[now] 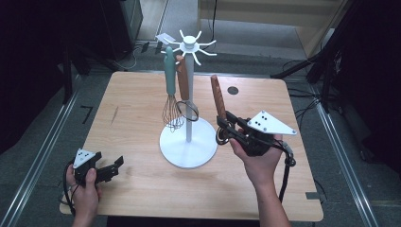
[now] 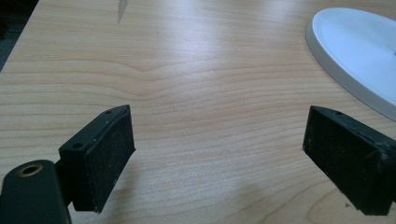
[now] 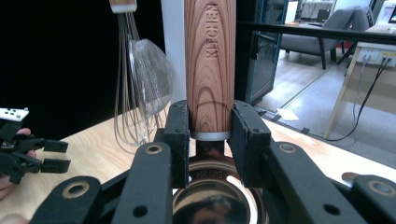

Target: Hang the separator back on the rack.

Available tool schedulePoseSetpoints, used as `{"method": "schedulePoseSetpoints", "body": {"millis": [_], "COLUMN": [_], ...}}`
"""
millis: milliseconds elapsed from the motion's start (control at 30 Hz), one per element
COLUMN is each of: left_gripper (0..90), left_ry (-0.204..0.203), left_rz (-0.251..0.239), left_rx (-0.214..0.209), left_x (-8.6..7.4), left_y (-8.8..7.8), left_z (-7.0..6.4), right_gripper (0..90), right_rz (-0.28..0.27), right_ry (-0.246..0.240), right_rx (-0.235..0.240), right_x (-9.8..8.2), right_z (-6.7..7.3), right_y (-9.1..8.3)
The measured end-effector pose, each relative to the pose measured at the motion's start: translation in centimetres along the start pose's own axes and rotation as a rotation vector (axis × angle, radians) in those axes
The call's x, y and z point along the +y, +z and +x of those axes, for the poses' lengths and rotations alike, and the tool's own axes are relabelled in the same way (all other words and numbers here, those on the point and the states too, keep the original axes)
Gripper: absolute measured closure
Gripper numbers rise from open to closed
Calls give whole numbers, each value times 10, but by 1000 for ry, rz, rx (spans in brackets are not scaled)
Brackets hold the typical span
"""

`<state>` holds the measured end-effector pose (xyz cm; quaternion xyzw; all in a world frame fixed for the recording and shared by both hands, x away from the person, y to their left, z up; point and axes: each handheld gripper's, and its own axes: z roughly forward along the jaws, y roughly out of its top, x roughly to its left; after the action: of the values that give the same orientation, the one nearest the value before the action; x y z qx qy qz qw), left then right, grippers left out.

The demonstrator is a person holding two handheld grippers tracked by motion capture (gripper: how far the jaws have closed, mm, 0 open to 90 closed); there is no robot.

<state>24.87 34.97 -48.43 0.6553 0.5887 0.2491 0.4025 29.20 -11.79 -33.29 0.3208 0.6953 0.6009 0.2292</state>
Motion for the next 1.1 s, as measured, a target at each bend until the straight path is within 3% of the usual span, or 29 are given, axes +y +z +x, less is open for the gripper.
{"method": "schedulePoseSetpoints", "body": {"millis": [667,1100], "left_gripper": [93,94], "left_ry": [-1,0], "left_rz": [-2,3], "left_rx": [-1,0], "left_x": [0,0], "left_y": [0,0], "left_z": [0,0], "right_gripper": [713,712], "right_rz": [-81,-128], "right_ry": [-21,-8], "right_rx": [-2,3], "right_x": [33,45], "right_z": [1,0], "right_y": [-3,-8]}}
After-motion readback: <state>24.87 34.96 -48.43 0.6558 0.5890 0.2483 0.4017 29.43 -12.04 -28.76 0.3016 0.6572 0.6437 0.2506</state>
